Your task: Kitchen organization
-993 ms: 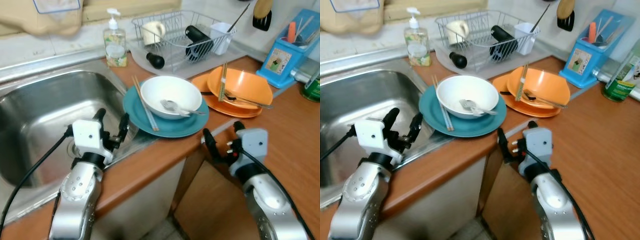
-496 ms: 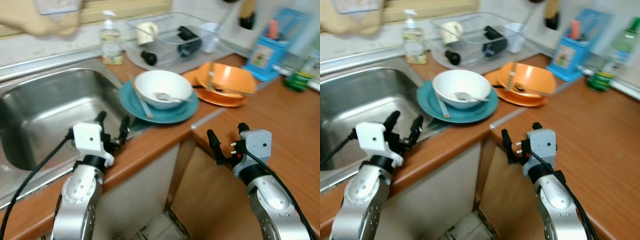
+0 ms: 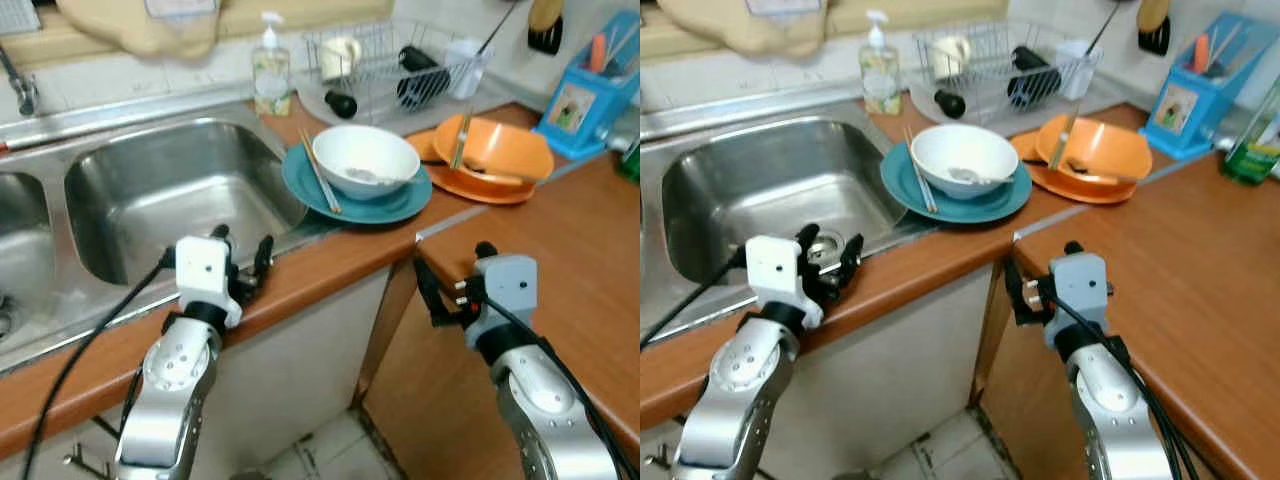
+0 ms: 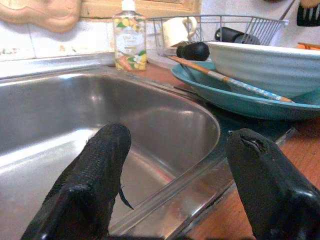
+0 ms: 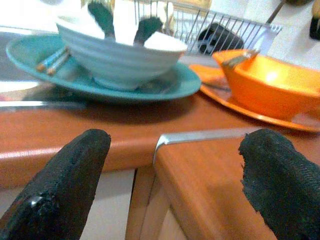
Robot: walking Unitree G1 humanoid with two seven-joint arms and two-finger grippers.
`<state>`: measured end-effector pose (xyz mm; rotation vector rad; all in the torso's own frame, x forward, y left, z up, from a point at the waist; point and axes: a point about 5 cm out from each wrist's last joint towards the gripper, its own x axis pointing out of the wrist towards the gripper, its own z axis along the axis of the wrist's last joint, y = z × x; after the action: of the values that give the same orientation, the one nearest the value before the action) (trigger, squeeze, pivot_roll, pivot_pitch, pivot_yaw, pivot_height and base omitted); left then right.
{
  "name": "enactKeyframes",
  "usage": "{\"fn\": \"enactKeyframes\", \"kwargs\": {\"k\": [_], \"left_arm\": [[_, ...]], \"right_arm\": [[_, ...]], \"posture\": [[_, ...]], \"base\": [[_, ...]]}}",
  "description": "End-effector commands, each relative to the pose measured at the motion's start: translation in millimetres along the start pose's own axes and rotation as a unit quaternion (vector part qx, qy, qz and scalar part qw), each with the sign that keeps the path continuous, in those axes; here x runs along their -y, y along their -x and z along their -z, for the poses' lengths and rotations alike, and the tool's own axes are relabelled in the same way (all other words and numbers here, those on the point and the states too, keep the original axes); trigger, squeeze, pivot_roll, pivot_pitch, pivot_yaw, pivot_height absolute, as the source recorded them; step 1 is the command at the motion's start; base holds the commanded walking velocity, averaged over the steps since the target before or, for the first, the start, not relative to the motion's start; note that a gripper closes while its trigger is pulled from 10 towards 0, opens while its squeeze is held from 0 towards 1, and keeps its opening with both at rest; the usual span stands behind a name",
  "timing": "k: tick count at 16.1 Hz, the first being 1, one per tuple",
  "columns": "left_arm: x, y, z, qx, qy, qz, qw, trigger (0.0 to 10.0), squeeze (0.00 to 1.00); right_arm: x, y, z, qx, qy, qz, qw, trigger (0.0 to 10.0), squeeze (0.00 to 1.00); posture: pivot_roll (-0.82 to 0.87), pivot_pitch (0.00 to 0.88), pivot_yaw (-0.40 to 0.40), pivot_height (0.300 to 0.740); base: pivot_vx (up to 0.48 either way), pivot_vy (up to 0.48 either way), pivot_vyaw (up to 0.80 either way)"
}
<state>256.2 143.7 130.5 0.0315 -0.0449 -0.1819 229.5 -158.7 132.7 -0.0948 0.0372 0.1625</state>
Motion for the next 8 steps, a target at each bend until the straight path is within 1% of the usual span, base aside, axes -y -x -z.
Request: {"fn": "enactKeyframes", "kwargs": {"k": [1,6,7,8], "left_arm": [[0.4,-0.6,5.5,-0.021,0.016,-0.006,1.000,10.0,0.00],[-2.2,0.4,5.6,-0.025,0.015,-0.011,1.000,10.0,0.00],[-2.6,0.6,5.3,-0.028,0.008,-0.011,1.000,10.0,0.00],[-2.8,0.9,3.3,-0.019,0.005,-0.008,1.000,10.0,0.00]], "right_arm": [[7.1,0.6,-0.8,-0.001,-0.010,0.015,1.000,10.0,0.00],[4.7,0.5,-0.6,-0.003,-0.010,0.005,1.000,10.0,0.00],[3.5,0.0,-0.9,-0.003,-0.010,0.001,1.000,10.0,0.00],[2.7,-0.2,-1.0,-0.003,-0.010,-0.001,1.000,10.0,0.00]], "posture": [[-0.16,0.000,0.003,0.740],[-0.15,0.000,-0.002,0.740],[-0.15,0.000,-0.003,0.740],[-0.14,0.000,-0.005,0.740]], "base": [[0.000,0.000,0.00],[0.000,0.000,0.00],[0.000,0.000,0.00],[0.000,0.000,0.00]]}}
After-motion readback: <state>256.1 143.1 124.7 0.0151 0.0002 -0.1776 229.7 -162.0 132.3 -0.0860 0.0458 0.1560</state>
